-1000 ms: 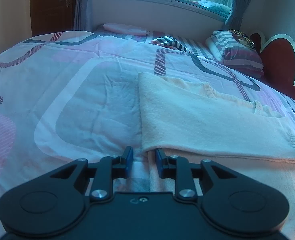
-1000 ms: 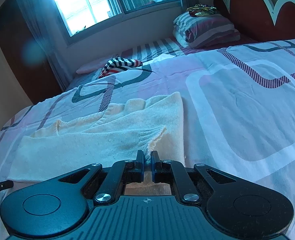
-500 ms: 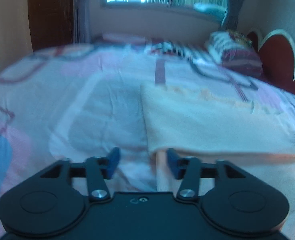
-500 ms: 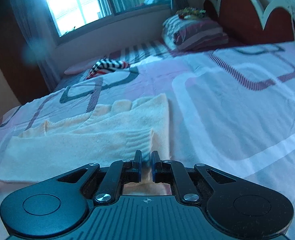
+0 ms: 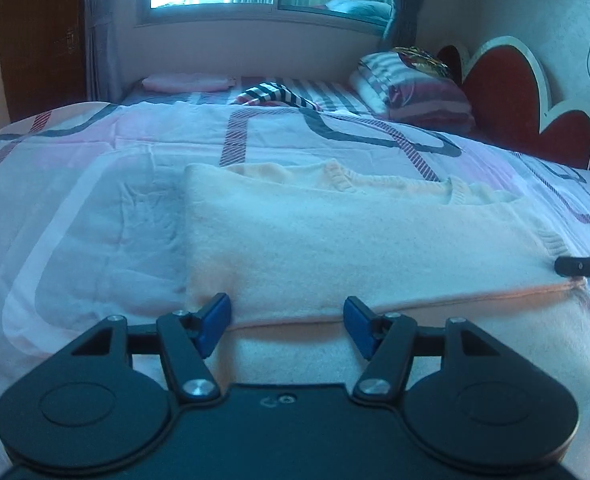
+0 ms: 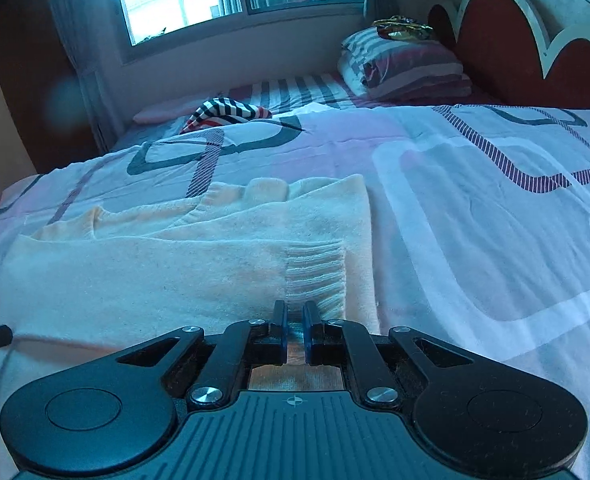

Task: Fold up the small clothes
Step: 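Open the right gripper and pull both tools back from the sweater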

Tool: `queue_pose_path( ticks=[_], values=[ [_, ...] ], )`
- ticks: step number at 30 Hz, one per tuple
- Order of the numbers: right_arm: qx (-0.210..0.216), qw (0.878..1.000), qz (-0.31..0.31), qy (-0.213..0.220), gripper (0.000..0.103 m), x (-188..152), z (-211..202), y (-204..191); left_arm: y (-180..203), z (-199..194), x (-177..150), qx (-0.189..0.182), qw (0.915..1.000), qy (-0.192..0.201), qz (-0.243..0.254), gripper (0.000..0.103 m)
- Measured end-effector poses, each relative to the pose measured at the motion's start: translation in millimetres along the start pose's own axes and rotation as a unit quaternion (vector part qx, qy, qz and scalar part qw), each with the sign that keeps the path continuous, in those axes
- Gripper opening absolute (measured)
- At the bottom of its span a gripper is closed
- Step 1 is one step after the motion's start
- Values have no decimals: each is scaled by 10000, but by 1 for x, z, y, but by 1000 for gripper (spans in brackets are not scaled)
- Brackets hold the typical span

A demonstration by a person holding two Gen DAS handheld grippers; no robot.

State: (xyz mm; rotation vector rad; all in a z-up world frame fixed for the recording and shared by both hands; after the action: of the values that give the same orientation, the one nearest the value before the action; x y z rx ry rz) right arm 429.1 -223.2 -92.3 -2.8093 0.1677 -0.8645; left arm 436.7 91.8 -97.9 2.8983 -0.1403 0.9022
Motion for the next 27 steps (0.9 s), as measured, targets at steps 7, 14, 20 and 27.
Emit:
queue_pose_path(
  ticks=[7, 14, 20, 27],
  values=[
    [371, 9984, -393, 179, 8, 31, 13, -33, 2, 11, 43, -25, 9998, 184, -33, 66],
    [754, 9932, -882, 108, 8, 57, 54, -80, -4, 57, 85, 111, 9998, 58, 174, 66],
    [1014, 9899, -981, -118, 8, 77, 91, -114, -21, 72, 94, 241, 9997, -22, -26, 66],
    [985, 9923, -750, -6, 8, 73, 91, -117, -23, 50, 92, 115, 9995, 246, -181, 67]
  ],
)
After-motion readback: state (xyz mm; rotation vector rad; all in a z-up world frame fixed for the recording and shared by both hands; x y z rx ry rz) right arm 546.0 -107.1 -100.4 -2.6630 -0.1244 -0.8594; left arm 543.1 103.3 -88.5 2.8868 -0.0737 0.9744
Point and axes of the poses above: each gripper's, at about its wrist camera, not at the fingertips, and z roughly the way its jaws point, y to its right, x to its top, the point moved 1 cm from there along z, roughly the way its jaws point, and after that the axes turned 12 degrees about -y, right-handed, at the moved point
